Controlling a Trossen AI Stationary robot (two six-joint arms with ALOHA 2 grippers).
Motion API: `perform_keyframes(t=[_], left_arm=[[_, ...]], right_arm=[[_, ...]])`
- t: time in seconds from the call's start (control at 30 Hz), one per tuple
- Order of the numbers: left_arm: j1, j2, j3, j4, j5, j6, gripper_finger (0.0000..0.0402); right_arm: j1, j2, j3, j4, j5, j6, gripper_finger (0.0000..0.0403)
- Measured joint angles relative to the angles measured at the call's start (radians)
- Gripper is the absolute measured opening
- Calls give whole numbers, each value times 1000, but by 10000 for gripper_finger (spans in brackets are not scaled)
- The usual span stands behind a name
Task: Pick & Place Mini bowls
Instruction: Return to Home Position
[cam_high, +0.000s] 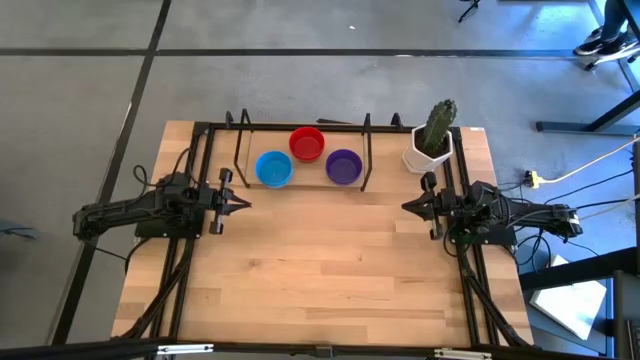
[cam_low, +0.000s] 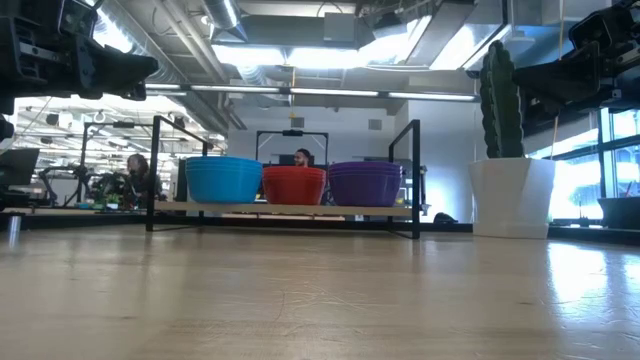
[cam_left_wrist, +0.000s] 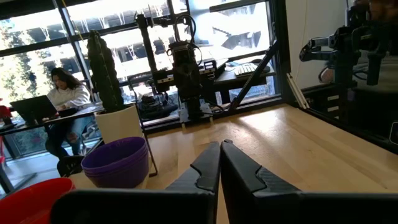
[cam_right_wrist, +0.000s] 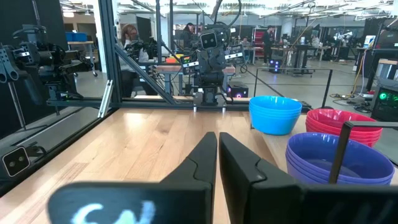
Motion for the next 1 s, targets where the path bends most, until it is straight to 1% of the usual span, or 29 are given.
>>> perform_keyframes(t=[0.67,1.0], left_arm=[[0,0,0,0,0,0,6],[0,0,0,0,0,0,12]], right_arm=[[0,0,0,0,0,0,21],[0,0,0,0,0,0,21]])
